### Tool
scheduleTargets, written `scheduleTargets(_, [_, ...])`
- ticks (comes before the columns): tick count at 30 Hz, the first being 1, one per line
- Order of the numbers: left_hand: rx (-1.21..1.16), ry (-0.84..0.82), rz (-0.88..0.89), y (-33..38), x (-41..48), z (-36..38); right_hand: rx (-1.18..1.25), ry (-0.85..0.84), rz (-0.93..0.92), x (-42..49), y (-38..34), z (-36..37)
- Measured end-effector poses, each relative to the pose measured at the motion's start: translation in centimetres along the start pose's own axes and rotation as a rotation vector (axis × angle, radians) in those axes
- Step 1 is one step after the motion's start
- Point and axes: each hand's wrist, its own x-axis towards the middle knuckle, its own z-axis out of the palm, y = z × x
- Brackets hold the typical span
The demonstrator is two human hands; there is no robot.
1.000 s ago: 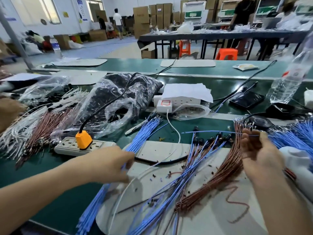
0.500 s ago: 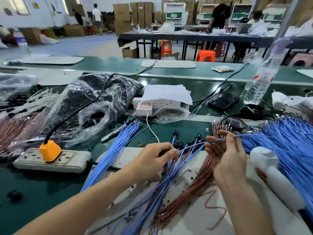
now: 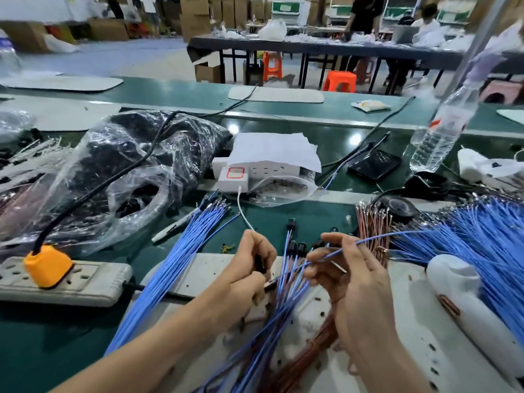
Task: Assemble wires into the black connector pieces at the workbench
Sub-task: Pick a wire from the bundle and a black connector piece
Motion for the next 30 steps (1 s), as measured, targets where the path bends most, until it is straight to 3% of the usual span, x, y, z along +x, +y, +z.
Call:
scheduleTargets(7, [-0.154, 0.092, -0.019, -0.5, 0.5, -0.1, -0.084, -0.024, -0.178, -1.2, -0.7, 0.7])
scheduleTargets(13, [-0.003, 0.012, 0.121, -0.5, 0.4, 0.0, -0.100, -0.011, -0.318, -1.2, -0.4, 0.7])
scheduleTargets(19, [0.042, 0.079, 0.152, -0.5, 0.4, -0.1, -0.104, 0.027, -0.410, -1.1, -0.4, 0.4])
scheduleTargets(30, [0.125, 0.140, 0.203, -0.8, 0.6, 0.1, -0.341, -0.039, -0.769, -1.9, 0.3, 0.7])
